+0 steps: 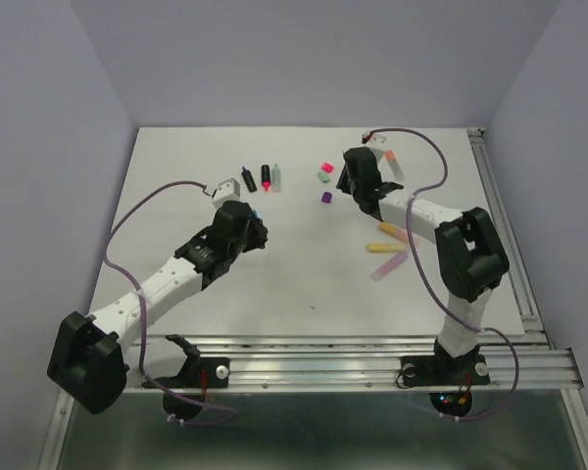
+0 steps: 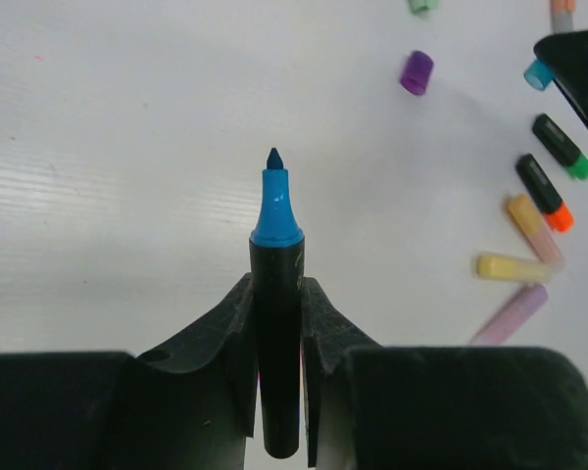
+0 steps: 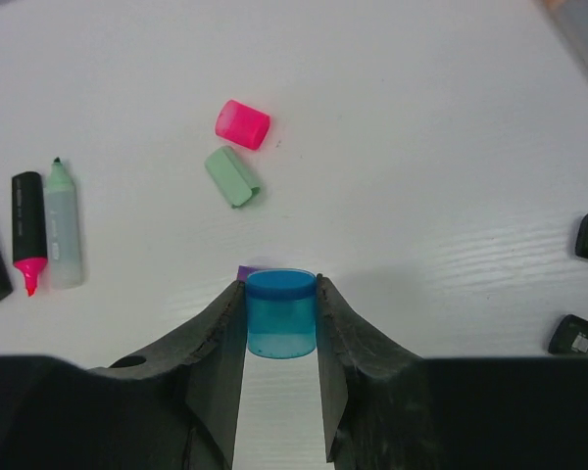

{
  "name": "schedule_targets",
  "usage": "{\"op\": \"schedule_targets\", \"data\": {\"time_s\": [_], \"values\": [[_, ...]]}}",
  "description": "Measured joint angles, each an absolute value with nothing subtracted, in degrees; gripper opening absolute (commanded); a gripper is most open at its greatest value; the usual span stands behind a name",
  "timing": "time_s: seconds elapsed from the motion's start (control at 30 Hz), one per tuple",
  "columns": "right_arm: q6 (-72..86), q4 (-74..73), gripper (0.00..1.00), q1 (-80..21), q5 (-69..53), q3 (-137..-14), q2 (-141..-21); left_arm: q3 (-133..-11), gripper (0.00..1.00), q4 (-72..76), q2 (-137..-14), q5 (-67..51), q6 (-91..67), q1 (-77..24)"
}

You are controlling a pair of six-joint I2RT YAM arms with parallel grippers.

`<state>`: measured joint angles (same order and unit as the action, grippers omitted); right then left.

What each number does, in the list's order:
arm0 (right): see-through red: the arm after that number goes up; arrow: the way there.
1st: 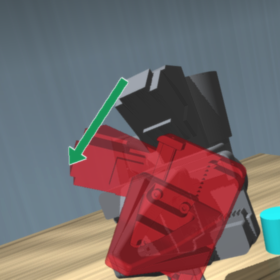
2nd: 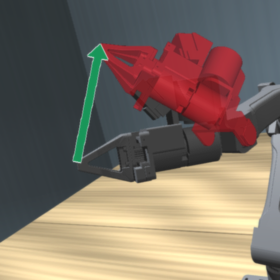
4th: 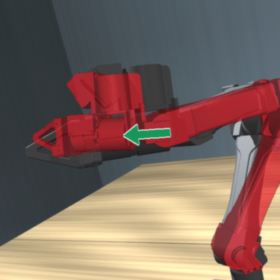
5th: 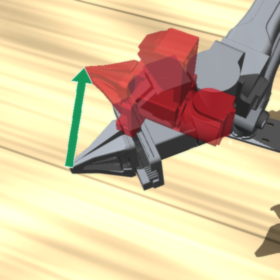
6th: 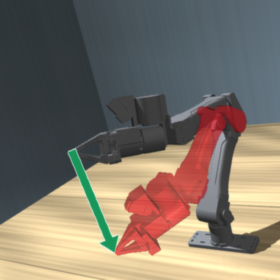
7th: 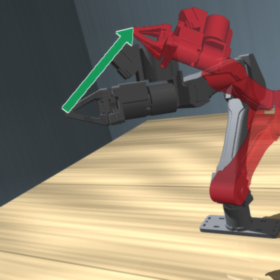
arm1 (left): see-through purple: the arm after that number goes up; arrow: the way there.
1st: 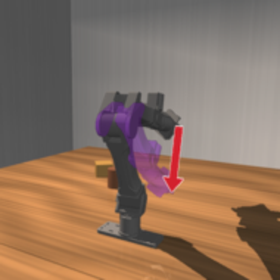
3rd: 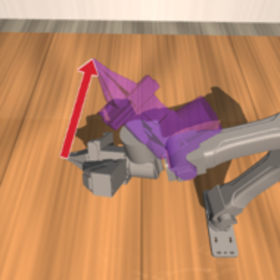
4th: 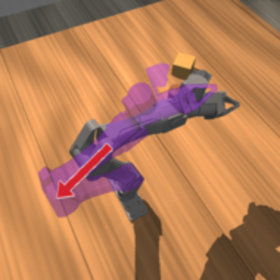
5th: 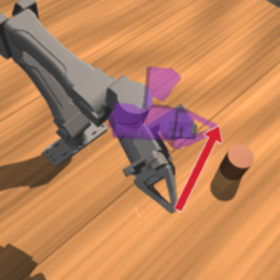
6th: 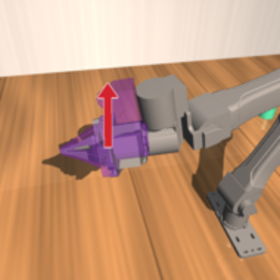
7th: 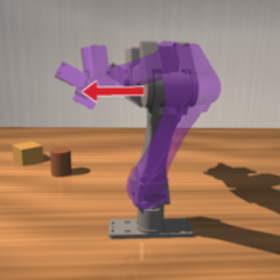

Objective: Open the pen caps

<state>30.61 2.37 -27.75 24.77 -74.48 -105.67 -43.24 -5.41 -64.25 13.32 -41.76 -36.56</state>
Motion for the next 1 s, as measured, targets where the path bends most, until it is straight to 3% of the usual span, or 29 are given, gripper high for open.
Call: {"op": "schedule_targets", "data": {"time_s": [0.27,0.4,0.57,0.77,1.0], "values": [[26.94,-3.14,0.08,-27.44,25.54,-90.19,-121.34,-46.19,0.0,-5.93,-76.23,6.92,-37.23,-23.2],[26.52,-4.8,0.2,-27.0,25.91,-95.22,-125.34,-46.0,0.0,-6.28,-78.19,4.89,-36.25,-20.53],[26.37,-6.11,0.31,-26.11,26.63,-95.74,-126.98,-45.6,0.0,-5.96,-78.19,4.08,-35.97,-20.1],[26.35,-7.38,0.33,-25.34,26.61,-95.74,-128.22,-45.56,0.0,-5.76,-78.85,3.53,-35.75,-19.16],[26.04,-8.21,0.62,-25.1,25.63,-95.88,-128.31,-46.37,0.0,-5.82,-81.91,3.25,-34.94,-18.57]]}}
